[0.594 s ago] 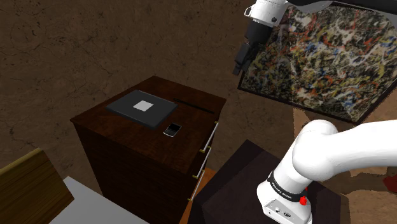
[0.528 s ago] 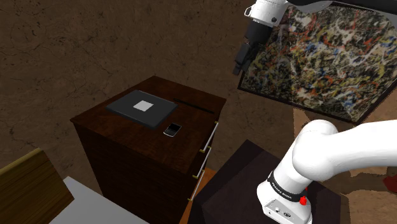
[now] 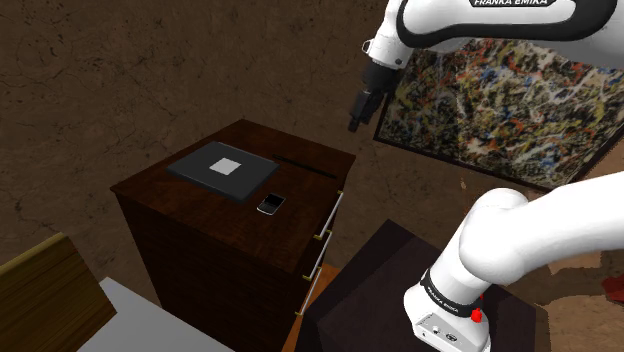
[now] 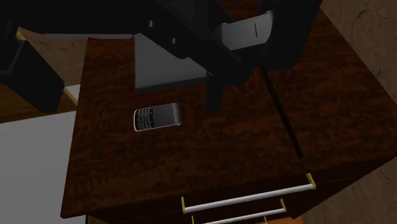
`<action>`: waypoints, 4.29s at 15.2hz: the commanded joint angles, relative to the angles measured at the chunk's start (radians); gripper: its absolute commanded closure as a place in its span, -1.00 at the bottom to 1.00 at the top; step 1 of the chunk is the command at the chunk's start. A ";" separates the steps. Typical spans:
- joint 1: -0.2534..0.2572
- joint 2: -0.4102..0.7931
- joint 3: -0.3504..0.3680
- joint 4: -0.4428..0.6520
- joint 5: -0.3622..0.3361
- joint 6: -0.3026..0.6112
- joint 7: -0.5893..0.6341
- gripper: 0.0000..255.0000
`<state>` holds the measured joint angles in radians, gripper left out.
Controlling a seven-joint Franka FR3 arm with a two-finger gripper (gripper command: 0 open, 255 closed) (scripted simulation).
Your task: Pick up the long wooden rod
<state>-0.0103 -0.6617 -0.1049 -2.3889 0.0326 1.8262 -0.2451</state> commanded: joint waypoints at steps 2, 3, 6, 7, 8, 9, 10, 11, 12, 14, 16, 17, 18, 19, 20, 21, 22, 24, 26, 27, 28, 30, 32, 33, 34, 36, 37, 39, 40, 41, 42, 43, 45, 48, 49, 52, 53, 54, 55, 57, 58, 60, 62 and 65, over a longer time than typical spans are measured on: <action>0.000 0.084 -0.026 -0.010 -0.010 0.094 -0.044 -1.00; 0.000 0.114 -0.036 -0.010 -0.012 0.124 -0.059 -1.00; 0.001 0.211 -0.062 -0.002 -0.014 0.211 -0.106 -1.00; 0.001 0.244 -0.071 0.004 -0.013 0.239 -0.121 -1.00; 0.003 0.279 -0.080 0.011 -0.011 0.265 -0.137 -1.00; 0.004 0.314 -0.089 0.020 -0.008 0.292 -0.154 -1.00; 0.005 0.350 -0.097 0.029 -0.004 0.317 -0.170 -1.00; 0.006 0.387 -0.105 0.041 0.001 0.341 -0.187 -1.00; 0.007 0.424 -0.113 0.054 0.007 0.365 -0.205 -1.00; 0.009 0.500 -0.127 0.083 0.023 0.409 -0.241 -1.00; 0.009 0.577 -0.139 0.119 0.044 0.448 -0.278 -1.00; 0.008 0.616 -0.143 0.138 0.055 0.466 -0.297 -1.00; 0.007 0.655 -0.147 0.159 0.068 0.482 -0.317 -1.00; 0.004 0.695 -0.150 0.182 0.081 0.497 -0.336 -1.00; 0.001 0.735 -0.151 0.206 0.095 0.511 -0.355 -1.00; -0.003 0.774 -0.152 0.231 0.108 0.524 -0.374 -1.00; -0.008 0.814 -0.151 0.257 0.122 0.535 -0.393 -1.00; -0.020 0.893 -0.147 0.314 0.148 0.554 -0.427 -1.00; -0.035 0.973 -0.140 0.377 0.171 0.567 -0.459 -1.00; -0.043 1.012 -0.136 0.410 0.181 0.572 -0.473 -1.00; -0.052 1.052 -0.131 0.445 0.190 0.576 -0.485 -1.00; -0.070 1.131 -0.121 0.519 0.205 0.581 -0.508 -1.00; -0.088 1.212 -0.111 0.599 0.216 0.580 -0.526 -1.00; -0.091 1.223 -0.109 0.612 0.217 0.580 -0.529 -1.00; -0.093 1.232 -0.107 0.611 0.220 0.589 -0.531 -1.00; -0.096 1.250 -0.103 0.610 0.226 0.607 -0.536 -1.00; -0.097 1.259 -0.100 0.610 0.229 0.616 -0.538 -1.00; -0.101 1.278 -0.095 0.611 0.235 0.634 -0.543 -1.00; -0.103 1.293 -0.092 0.612 0.240 0.648 -0.547 -1.00; -0.103 1.293 -0.092 0.612 0.240 0.648 -0.547 -1.00; -0.103 1.293 -0.092 0.612 0.240 0.648 -0.547 -1.00; -0.104 1.295 -0.091 0.616 0.240 0.646 -0.547 1.00; -0.103 1.297 -0.091 0.618 0.240 0.646 -0.546 1.00; -0.104 1.297 -0.091 0.618 0.240 0.646 -0.547 1.00; -0.104 1.298 -0.091 0.618 0.240 0.647 -0.547 1.00; -0.103 1.293 -0.092 0.612 0.240 0.648 -0.547 1.00; -0.101 1.283 -0.094 0.611 0.237 0.639 -0.545 1.00; -0.100 1.274 -0.097 0.611 0.234 0.630 -0.542 1.00; -0.098 1.264 -0.099 0.610 0.231 0.621 -0.540 1.00; -0.095 1.246 -0.104 0.610 0.225 0.603 -0.535 1.00; -0.093 1.237 -0.106 0.611 0.222 0.594 -0.533 1.00; -0.090 1.220 -0.110 0.612 0.216 0.576 -0.528 1.00; -0.088 1.203 -0.115 0.614 0.210 0.557 -0.523 1.00; -0.084 1.178 -0.121 0.619 0.200 0.528 -0.516 1.00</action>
<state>-0.0943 0.5215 -0.2238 -1.7760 0.2357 2.3656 -0.7626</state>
